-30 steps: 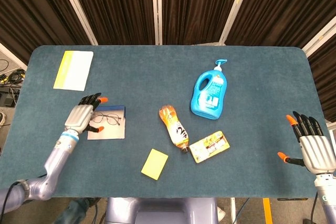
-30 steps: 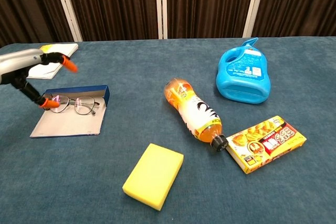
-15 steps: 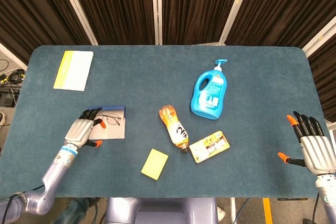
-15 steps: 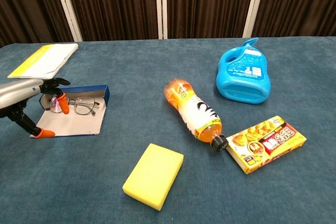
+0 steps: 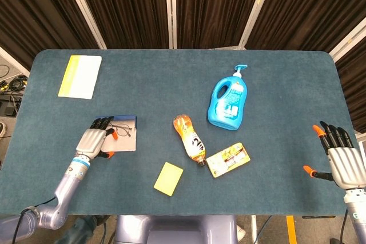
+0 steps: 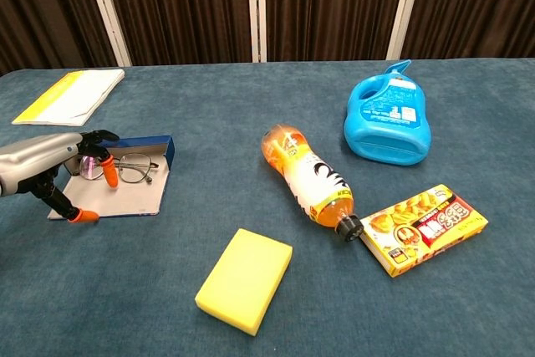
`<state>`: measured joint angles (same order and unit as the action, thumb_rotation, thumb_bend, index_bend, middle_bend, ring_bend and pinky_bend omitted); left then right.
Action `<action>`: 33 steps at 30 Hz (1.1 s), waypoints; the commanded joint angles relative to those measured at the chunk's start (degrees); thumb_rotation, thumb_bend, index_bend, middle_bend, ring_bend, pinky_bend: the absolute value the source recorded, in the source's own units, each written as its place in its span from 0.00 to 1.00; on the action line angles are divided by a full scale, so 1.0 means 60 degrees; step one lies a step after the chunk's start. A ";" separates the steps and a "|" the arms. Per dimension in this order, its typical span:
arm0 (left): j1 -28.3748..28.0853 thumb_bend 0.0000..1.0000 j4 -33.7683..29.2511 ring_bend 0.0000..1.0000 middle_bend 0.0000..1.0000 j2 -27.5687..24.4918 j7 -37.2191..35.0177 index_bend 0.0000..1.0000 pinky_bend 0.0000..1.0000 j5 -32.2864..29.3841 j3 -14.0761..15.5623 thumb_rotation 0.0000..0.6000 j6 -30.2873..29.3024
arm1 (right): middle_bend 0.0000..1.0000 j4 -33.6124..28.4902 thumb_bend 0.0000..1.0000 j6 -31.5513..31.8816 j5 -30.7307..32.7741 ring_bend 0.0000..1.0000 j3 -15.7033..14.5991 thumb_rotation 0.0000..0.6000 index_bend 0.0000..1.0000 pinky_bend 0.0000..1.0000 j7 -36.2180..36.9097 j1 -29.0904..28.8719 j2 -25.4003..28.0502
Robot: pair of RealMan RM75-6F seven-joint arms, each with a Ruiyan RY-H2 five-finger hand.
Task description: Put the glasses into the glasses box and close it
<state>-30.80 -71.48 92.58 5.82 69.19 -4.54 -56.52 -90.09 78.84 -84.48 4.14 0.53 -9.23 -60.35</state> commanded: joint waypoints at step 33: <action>0.0112 0.44 0.0534 0.00 0.00 0.0228 -0.0321 0.43 0.00 0.0237 -0.0105 1.00 0.0189 | 0.00 0.0041 0.00 -0.0057 0.0009 0.00 -0.0025 1.00 0.01 0.00 -0.0059 -0.0029 -0.0061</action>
<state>-30.12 -68.27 93.95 3.90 70.61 -5.16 -55.39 -89.84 78.50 -84.42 3.99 0.17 -9.40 -60.72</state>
